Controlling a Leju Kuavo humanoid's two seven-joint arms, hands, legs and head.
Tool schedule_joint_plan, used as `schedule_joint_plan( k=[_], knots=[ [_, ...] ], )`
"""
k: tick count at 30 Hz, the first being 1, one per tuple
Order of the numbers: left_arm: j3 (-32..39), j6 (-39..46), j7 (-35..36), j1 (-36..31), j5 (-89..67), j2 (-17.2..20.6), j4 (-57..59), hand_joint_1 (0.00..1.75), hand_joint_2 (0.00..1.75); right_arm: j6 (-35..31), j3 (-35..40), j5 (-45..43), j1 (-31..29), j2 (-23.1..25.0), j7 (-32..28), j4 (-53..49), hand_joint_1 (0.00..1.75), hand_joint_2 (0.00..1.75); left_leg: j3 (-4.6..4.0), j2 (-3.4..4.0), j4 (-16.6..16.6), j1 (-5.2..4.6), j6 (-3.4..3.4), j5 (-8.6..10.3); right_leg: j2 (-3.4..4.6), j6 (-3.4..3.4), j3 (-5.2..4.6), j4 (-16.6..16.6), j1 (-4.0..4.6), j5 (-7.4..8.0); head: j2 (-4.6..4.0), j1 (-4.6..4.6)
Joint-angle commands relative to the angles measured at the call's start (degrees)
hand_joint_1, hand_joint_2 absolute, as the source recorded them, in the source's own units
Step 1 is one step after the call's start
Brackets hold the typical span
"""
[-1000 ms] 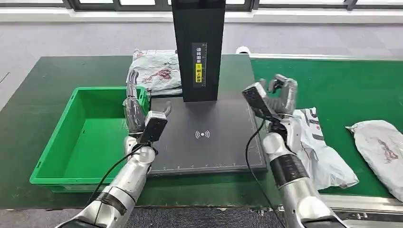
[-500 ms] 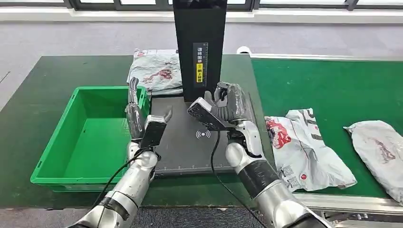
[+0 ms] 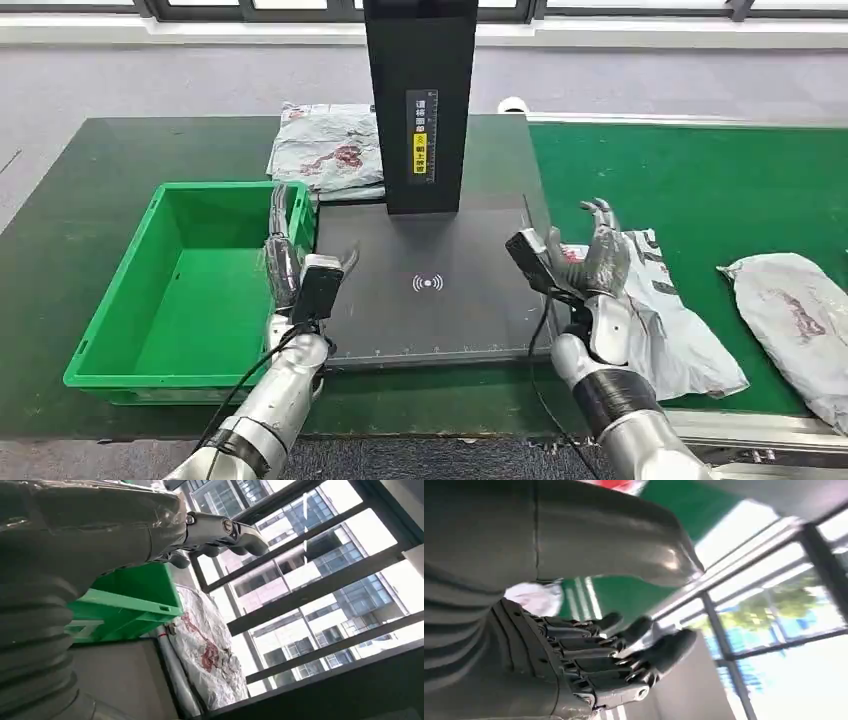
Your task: Moved the parcel from conveyor to table for the left to box.
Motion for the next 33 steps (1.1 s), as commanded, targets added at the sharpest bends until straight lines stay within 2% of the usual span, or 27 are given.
schedule_joint_plan(
  k=[1, 2, 3, 10, 11, 14, 17, 18, 21, 23, 24, 26, 27, 30, 33],
  knots=[
    [-2.4, -1.8, 0.2, -0.9, 0.7, 1.3, 3.0, 0.0, 1.75, 3.1, -11.3, 4.4, -3.7, -4.5, 3.4, 14.0, 0.0, 1.75, 0.23, -0.07, -0.1, -0.01, 0.0, 0.01, -0.09, -0.03, 0.24, -0.1, 0.0, -0.02, 0.0, 0.0],
    [-2.5, -1.8, 0.2, -1.0, 0.7, 1.3, 3.1, 0.0, 1.75, 3.3, -11.5, 4.3, -4.0, -4.6, 3.5, 14.5, 0.0, 0.0, 0.16, -0.09, -0.1, -0.03, 0.01, 0.02, -0.09, -0.02, 0.16, -0.1, -0.02, -0.02, 0.0, 0.0],
    [-2.7, -2.0, 0.3, -1.3, 0.6, 1.2, 3.4, 0.0, 1.75, 5.1, -12.5, 3.8, -4.9, -5.1, 2.8, 16.9, 0.0, 0.0, 0.22, -0.08, -0.1, -0.02, 0.01, 0.03, -0.07, -0.03, 0.22, -0.1, -0.01, -0.01, 0.02, 0.0],
    [-2.7, -2.0, 0.3, -1.4, 0.7, 1.2, 3.4, 0.0, 1.75, 4.9, -12.6, 3.8, -5.0, -5.0, 2.7, 17.2, 0.0, 0.0, 0.11, 0.09, 0.0, -0.02, 0.0, -0.01, 0.1, -0.01, 0.07, 0.0, -0.02, 0.0, 0.0, 0.0],
    [-2.8, -2.1, 0.3, -1.5, 0.6, 1.2, 3.5, 0.0, 1.75, 4.7, -12.3, 5.1, -5.1, -5.0, 4.4, 17.8, 0.0, 0.0, 0.21, 0.12, -0.1, -0.01, 0.0, -0.03, 0.13, -0.02, 0.16, -0.1, -0.01, 0.0, 0.0, 0.0],
    [-3.2, -1.9, 0.5, -1.4, 0.3, 1.5, 3.9, 0.0, 1.75, 9.1, -13.1, 5.0, -4.3, -5.2, 4.4, 20.2, 0.0, 0.0, 0.2, 0.03, -0.1, -0.02, -0.01, 0.0, 0.04, -0.03, 0.16, -0.1, -0.01, -0.02, 0.0, 0.0],
    [-3.3, -2.6, -0.3, -1.9, 0.9, 1.9, 5.1, 0.0, 1.75, 16.7, -12.5, 6.5, -3.5, -4.9, 5.7, 23.9, 0.0, 0.0, 0.21, 0.02, -0.1, 0.03, -0.01, 0.0, 0.02, -0.02, 0.2, -0.1, 0.04, -0.01, 0.0, 0.0],
    [-3.5, -2.7, -0.4, -2.2, 0.8, 1.8, 5.6, 0.0, 1.75, 19.4, -12.0, 7.0, -3.4, -4.8, 6.2, 25.1, 0.0, 1.75, 0.28, 0.06, -0.2, 0.01, 0.0, 0.0, 0.05, -0.03, 0.26, -0.1, 0.03, -0.01, 0.0, 0.0],
    [-4.2, -3.2, -0.2, -3.5, 0.3, 1.5, 7.4, 0.0, 1.75, 28.6, -10.1, 8.7, -1.8, -5.1, 6.3, 27.6, 0.0, 1.75, 0.19, 0.01, -0.1, 0.03, -0.01, 0.0, 0.01, 0.0, 0.19, -0.1, 0.04, -0.03, 0.02, 0.0],
    [-4.3, -3.2, -0.3, -4.1, 0.2, 1.2, 8.2, 0.0, 1.75, 29.2, -9.9, 8.9, -0.5, -5.3, 5.8, 27.6, 0.0, 1.75, 0.2, -0.05, -0.1, 0.04, -0.01, 0.0, -0.05, -0.01, 0.22, -0.1, 0.05, -0.04, 0.0, 0.0],
    [-4.4, -3.1, -0.6, -4.5, 0.2, 1.0, 9.0, 0.0, 1.75, 32.4, -10.0, 8.3, 0.5, -5.4, 3.5, 27.7, 0.0, 1.75, 0.16, -0.09, -0.1, 0.05, -0.01, 0.0, -0.09, 0.01, 0.19, -0.1, 0.06, -0.05, 0.02, 0.0],
    [-4.6, -2.9, -0.8, -4.6, 0.2, 1.0, 9.3, 0.0, 1.75, 34.4, -9.6, 8.2, 1.0, -5.6, 1.7, 28.1, 0.05, 1.75, 0.16, -0.09, -0.1, 0.05, -0.01, 0.0, -0.09, 0.01, 0.18, -0.1, 0.06, -0.06, 0.0, 0.0],
    [-4.6, -3.0, -0.8, -4.6, 0.3, 1.1, 9.2, 0.0, 1.75, 35.1, -9.2, 8.4, 0.8, -5.7, 1.2, 28.3, 1.75, 1.75, 0.23, -0.1, -0.1, 0.04, -0.01, 0.0, -0.11, 0.0, 0.26, -0.1, 0.05, -0.06, 0.0, 0.0],
    [-4.7, -3.2, -0.5, -3.8, 0.3, 1.7, 7.5, 0.0, 1.75, 34.6, -9.1, 7.7, -0.4, -6.1, -0.7, 28.0, 1.75, 1.75, 0.42, 0.0, -0.2, 0.06, 0.0, -0.02, 0.0, 0.0, 0.39, -0.2, 0.07, -0.03, 0.0, 0.0],
    [-4.5, -2.3, 0.4, -1.2, -0.5, 2.7, 3.7, 0.0, 1.75, 26.7, -10.2, 6.1, -2.3, -4.7, -1.2, 26.5, 1.75, 1.75, 0.48, 0.18, -0.1, 0.07, -0.01, -0.08, 0.19, 0.0, 0.39, -0.1, 0.07, -0.02, 0.02, 0.0]
  ],
)
